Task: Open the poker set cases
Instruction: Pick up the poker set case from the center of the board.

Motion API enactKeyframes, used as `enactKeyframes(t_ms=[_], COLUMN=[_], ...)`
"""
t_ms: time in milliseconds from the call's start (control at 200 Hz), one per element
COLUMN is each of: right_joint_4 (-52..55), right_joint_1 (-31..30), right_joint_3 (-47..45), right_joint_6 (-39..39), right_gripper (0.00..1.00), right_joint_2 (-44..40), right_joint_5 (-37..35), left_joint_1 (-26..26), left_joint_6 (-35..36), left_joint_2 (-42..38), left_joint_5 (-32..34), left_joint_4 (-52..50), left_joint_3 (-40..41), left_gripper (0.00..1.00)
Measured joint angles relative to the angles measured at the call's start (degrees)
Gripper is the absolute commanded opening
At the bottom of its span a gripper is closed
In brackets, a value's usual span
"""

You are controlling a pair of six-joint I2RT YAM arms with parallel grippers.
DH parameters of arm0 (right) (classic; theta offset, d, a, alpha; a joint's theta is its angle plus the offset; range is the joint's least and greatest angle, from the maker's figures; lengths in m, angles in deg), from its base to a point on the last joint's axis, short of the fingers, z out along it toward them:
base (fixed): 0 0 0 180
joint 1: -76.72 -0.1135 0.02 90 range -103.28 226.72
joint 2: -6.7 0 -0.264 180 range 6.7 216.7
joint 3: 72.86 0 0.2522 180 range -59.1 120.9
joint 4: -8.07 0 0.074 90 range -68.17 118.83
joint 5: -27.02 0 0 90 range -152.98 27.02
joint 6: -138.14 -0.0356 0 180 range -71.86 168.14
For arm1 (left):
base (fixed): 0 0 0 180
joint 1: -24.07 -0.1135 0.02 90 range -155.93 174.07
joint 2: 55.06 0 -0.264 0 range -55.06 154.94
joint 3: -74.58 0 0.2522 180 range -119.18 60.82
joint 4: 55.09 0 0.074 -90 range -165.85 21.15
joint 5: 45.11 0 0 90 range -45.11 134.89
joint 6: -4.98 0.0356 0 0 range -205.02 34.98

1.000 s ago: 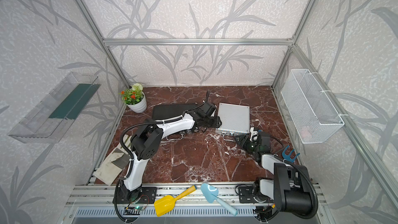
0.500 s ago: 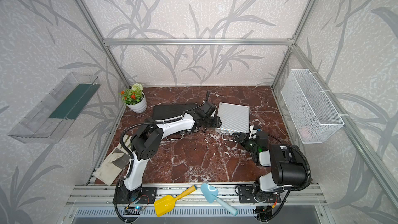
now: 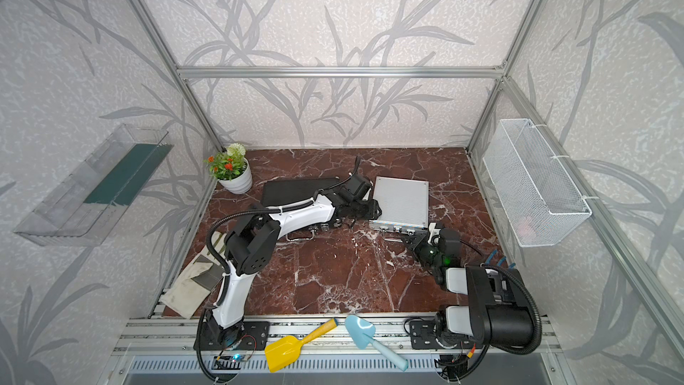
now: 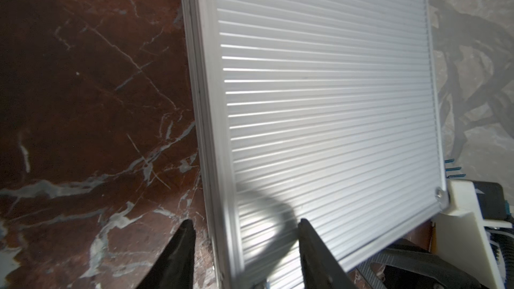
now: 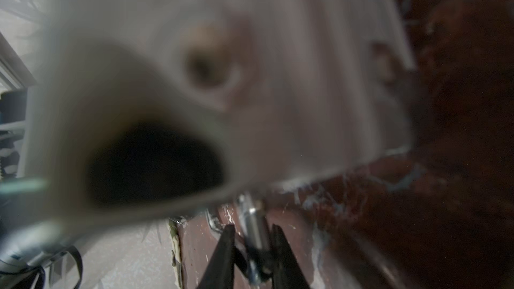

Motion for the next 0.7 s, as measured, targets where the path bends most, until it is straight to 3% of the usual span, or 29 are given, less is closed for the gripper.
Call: enactKeyframes(t_ms=[295, 495, 700], right_joint_4=[9.8, 10.0, 10.1], right_joint_1=[-0.1, -0.2, -0.2], right_joint_3=[1.5, 1.5, 1.8], right_joint_6=[0.3, -6.1, -12.3], right_gripper=[0.09, 0.08, 0.07], right_joint_2=[-5.0, -5.8, -12.0], right_joint_5=[-2.1, -2.1, -2.7], left_joint_1=[0.0, 0.2, 1.2], left_joint_6=[0.1, 1.7, 3.5], left_joint_2=[-1.2, -7.6, -15.0], left_joint_5=[1.4, 5.4, 7.7], left_joint_4=[1.5, 2.6, 6.3], left_joint_3=[2.3, 8.9, 14.4], left_gripper=[0.49, 0.52, 0.54])
